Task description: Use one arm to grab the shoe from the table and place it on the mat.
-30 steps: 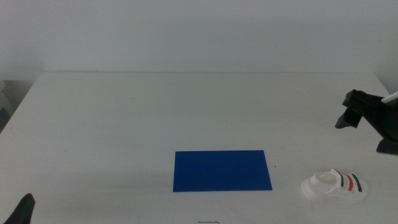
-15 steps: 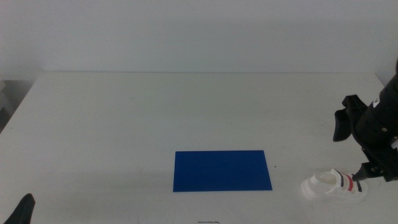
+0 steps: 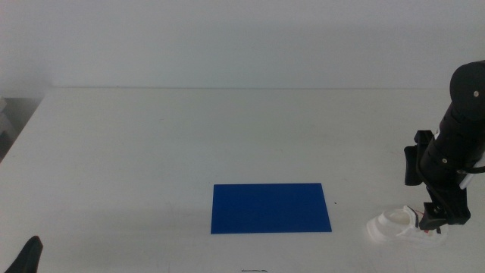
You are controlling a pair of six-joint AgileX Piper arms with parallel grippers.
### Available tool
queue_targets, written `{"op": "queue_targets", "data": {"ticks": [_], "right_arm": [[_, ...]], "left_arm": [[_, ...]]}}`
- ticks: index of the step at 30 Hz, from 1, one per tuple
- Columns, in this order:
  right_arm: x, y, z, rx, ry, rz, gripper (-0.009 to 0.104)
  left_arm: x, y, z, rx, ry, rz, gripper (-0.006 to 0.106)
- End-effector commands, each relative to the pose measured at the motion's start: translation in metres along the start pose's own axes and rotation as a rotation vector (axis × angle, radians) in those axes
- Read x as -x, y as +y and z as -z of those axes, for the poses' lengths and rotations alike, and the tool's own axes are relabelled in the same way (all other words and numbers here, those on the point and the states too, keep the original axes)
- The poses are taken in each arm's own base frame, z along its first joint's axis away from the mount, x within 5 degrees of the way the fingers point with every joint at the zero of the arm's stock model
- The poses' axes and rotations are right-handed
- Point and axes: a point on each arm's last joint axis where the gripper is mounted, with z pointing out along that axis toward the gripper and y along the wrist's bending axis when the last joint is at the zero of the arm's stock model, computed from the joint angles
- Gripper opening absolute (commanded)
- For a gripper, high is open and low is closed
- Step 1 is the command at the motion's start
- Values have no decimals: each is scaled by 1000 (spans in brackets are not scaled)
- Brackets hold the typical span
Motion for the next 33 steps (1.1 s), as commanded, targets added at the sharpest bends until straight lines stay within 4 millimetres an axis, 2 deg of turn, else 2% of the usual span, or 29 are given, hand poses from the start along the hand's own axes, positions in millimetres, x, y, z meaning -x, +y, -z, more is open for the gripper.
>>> {"op": "queue_targets", "data": {"ticks": [1,16,21,25,30,33], "right_arm": [[1,4,15,59,-10,7,88],[-3,16,-24,-5,-26,58,88],[-6,16,-31,-30,-8,43,81],[-7,16,-32,-36,3,35,66],[-7,14,-31,-67,2,29,32],[-8,13,-21,-110,3,25,15]], "left_arm": [[10,0,2,1,-105,23,94],[10,0,2,1,-105,23,94],[10,0,2,1,-105,23,94],[10,0,2,1,-105,23,94],[10,0,2,1,-105,23,94],[10,0,2,1,-105,23,94]]}}
